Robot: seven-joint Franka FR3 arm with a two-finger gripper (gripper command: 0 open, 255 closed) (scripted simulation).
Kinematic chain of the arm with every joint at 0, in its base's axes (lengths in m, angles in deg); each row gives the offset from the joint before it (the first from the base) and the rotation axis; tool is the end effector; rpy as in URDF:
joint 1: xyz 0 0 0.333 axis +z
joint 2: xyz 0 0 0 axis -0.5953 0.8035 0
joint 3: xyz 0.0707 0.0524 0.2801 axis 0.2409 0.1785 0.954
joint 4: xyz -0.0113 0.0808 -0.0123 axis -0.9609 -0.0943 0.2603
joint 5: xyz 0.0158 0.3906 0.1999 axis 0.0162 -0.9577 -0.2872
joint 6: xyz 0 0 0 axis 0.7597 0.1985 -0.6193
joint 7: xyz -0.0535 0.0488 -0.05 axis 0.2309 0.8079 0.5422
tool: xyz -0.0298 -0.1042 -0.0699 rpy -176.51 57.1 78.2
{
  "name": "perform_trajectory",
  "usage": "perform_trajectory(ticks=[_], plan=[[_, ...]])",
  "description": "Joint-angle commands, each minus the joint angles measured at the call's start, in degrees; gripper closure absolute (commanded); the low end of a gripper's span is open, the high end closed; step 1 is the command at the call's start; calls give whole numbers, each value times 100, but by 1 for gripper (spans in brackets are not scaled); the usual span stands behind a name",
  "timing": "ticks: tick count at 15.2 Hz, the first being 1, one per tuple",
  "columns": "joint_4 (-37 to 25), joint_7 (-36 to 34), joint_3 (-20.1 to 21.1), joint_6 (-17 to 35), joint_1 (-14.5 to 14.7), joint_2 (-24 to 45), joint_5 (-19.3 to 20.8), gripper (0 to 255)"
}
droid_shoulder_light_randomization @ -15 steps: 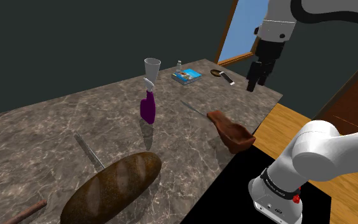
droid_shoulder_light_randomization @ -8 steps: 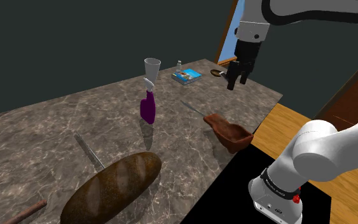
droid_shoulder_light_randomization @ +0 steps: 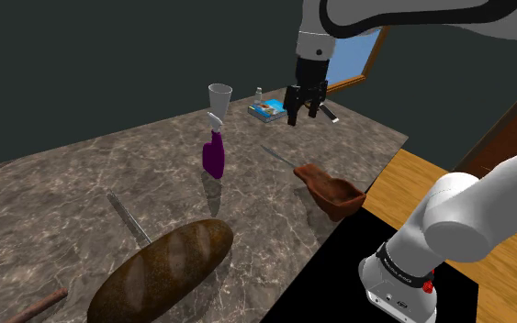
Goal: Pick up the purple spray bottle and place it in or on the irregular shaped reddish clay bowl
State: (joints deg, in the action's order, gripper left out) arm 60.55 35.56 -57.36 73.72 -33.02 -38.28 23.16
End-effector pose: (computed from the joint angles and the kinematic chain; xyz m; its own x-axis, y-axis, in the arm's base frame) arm 0.4780 0.0575 0.4761 0.9891 -0.0660 -0.1317 -0.0643 -0.9978 0.0173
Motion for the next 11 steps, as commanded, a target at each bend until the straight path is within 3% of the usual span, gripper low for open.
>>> perform_trajectory(ticks=[1,11], plan=[[-286,-78,56,165,19,433,0,0],[-2307,-551,314,395,195,2629,136,0]])
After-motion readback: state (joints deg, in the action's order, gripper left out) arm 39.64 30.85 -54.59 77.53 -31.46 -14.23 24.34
